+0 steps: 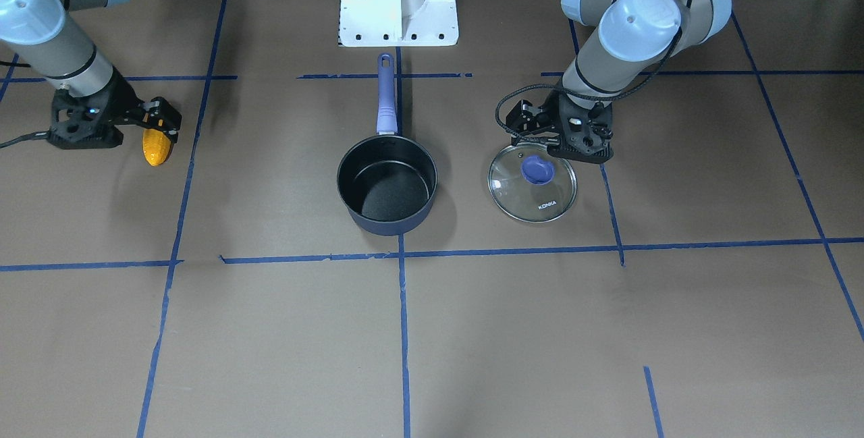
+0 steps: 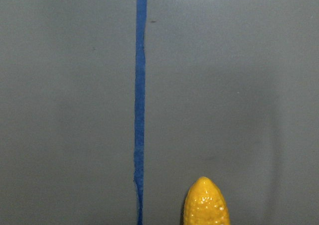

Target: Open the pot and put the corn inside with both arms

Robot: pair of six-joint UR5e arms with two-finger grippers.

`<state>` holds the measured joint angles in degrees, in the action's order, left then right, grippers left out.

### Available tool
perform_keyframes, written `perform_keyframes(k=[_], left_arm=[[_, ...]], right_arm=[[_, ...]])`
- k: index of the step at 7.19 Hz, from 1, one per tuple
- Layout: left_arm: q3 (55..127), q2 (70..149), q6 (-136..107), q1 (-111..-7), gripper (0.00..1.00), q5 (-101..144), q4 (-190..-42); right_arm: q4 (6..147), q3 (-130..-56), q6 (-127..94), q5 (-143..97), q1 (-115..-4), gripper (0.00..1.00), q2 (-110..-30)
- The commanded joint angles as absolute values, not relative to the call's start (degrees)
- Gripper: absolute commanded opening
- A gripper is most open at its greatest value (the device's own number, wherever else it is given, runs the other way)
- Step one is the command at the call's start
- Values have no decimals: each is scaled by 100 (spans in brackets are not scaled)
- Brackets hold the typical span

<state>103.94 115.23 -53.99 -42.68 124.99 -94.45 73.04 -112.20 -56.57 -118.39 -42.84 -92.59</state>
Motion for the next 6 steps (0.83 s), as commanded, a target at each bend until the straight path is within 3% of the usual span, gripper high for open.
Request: perform_keyframes(k=[1, 4, 5, 6], left_arm=[[10520, 11531, -5388, -4333, 100, 12516, -9264], [10556, 11523, -5370, -4342, 100, 12524, -9264], [10556, 11522, -5353, -4359, 100, 12524, -9272], [10556, 11522, -5344, -4385, 100, 12533, -9264]], right_arm=[[6443, -11180, -5924, -11454, -3764, 100, -9817], [6460, -10987, -5933, -11303, -3551, 98, -9809], [6460, -10986, -5994, -11320, -3551, 63, -9791], [6460, -10978, -6046, -11329, -3559, 19, -9800]])
